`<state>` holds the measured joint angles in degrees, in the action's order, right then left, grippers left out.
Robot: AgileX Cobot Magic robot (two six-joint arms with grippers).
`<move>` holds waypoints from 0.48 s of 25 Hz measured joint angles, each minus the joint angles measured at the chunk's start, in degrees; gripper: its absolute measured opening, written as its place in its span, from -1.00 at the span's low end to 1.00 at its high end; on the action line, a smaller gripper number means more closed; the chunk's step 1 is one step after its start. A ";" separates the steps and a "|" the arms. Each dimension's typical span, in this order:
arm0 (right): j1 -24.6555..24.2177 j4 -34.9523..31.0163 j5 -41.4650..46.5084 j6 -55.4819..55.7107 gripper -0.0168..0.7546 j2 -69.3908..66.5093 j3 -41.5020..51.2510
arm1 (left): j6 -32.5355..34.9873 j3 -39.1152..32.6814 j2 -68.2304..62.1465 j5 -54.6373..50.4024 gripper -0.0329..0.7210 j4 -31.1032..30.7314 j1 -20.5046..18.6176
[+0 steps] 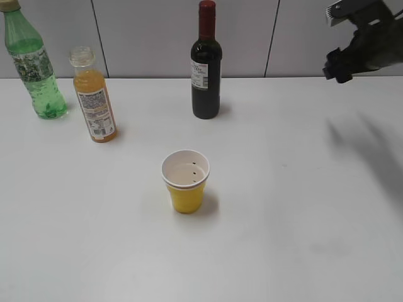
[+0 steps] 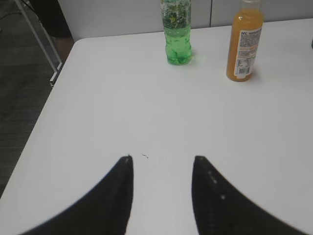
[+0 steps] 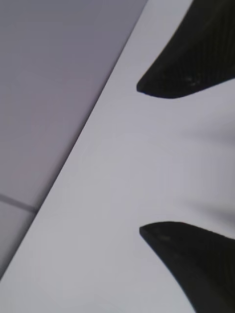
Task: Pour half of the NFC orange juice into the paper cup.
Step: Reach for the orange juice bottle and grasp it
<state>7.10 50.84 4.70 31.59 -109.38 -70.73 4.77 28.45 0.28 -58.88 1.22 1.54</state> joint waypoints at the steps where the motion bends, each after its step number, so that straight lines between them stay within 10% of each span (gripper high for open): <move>1: 0.00 -2.67 4.73 -1.16 0.59 0.05 -1.63 | 0.00 0.00 0.00 0.00 -0.09 0.00 0.00; 12: -0.17 -33.76 40.76 -26.73 0.59 0.22 -24.50 | 0.05 0.00 0.00 0.00 -0.11 0.00 0.00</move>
<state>6.93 17.08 45.46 4.85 -109.16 -95.23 4.82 28.45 0.28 -58.88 1.22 1.54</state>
